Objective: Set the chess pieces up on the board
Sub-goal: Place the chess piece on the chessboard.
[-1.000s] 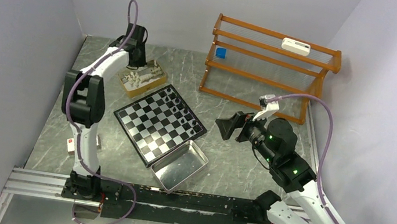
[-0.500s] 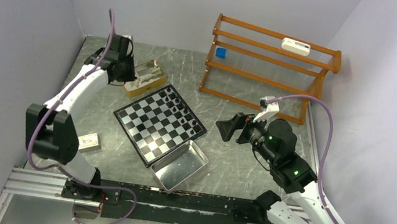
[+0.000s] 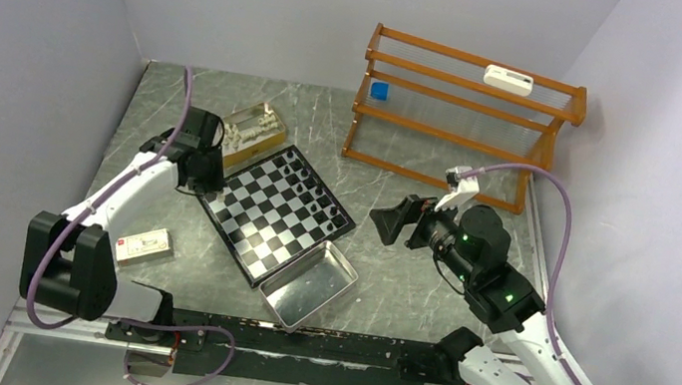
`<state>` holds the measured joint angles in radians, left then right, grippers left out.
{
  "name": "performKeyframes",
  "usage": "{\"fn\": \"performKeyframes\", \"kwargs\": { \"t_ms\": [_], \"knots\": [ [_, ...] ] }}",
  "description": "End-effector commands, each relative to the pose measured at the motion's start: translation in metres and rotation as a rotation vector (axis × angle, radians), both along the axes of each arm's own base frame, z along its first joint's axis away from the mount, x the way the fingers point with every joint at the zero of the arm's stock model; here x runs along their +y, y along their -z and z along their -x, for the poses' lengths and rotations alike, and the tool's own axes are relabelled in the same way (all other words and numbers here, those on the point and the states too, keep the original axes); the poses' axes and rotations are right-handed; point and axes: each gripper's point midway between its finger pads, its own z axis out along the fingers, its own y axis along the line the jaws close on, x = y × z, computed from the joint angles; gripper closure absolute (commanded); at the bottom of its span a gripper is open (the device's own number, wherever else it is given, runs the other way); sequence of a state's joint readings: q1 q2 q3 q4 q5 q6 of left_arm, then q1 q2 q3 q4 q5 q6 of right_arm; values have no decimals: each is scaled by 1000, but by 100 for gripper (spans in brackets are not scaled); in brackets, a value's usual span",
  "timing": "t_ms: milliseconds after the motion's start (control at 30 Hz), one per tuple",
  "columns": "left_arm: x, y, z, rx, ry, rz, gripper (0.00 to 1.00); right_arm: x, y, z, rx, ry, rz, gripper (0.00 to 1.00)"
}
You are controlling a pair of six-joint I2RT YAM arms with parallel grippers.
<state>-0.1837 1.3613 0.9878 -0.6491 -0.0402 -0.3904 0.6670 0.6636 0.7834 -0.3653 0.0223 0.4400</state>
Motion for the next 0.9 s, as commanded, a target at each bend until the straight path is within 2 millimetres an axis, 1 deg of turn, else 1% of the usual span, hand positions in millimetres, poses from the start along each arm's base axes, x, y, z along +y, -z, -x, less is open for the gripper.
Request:
{"fn": "performKeyframes", "kwargs": {
  "t_ms": [0, 67, 200, 467, 567, 867],
  "knots": [
    [3, -6, 4, -51, -48, -35, 85, 0, -7, 2, -24, -16, 12, 2],
    [3, -3, 4, -54, -52, -38, 85, -2, -7, 2, -23, -9, 24, 2],
    [0, 11, 7, -32, -52, -48, 86, -2, -10, 2, -31, -11, 18, 2],
    [-16, 38, 9, 4, -11, -44, 85, -4, -8, 4, -30, -7, 16, 2],
    [-17, 46, 12, 27, -15, -48, 85, -3, -9, 4, -27, -10, 17, 2],
    [-9, 44, 10, 13, -46, -86, 86, -4, -10, 3, -33, -7, 24, 2]
  ]
}}
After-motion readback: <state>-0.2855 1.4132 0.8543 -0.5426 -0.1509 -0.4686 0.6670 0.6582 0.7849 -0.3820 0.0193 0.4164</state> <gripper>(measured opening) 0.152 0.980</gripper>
